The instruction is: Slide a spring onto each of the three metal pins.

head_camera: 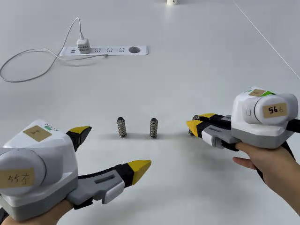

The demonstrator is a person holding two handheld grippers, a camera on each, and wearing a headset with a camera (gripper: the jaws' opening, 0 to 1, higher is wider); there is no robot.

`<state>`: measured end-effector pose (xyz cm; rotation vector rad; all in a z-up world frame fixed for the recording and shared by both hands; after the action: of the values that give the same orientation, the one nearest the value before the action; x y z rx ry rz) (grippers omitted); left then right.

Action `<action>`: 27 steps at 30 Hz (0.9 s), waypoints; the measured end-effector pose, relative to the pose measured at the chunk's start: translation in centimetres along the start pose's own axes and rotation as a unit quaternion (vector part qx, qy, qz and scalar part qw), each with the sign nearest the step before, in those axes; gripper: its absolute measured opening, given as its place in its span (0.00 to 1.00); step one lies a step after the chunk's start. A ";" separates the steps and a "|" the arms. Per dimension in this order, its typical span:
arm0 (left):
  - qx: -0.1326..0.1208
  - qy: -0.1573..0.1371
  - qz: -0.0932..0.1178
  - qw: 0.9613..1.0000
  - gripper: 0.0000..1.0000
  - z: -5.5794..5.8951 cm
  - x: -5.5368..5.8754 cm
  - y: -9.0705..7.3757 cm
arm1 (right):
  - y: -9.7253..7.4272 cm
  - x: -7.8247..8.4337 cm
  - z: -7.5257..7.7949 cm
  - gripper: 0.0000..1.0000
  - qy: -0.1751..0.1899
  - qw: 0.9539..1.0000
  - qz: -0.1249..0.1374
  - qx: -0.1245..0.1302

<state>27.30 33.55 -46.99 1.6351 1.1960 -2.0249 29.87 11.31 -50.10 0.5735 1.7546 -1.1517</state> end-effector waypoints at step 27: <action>0.007 0.009 -0.018 1.000 0.86 -0.5 -0.6 0.2 | -2.7 -1.2 -1.0 0.47 0.012 1.000 -0.013 -0.010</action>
<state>27.91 33.62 -46.58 1.6536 1.2304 -2.0482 27.84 11.10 -47.69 0.5568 1.7973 -1.1476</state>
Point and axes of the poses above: the centre of the closed fingertips' face, and the gripper's own axes: y roughly forward along the fingers, z roughly to its right, x roughly out of its underside, the point moved 6 cm from there along -y, roughly backward along the fingers, and after that the axes turned 6 degrees about -x, right-handed, at the moved point
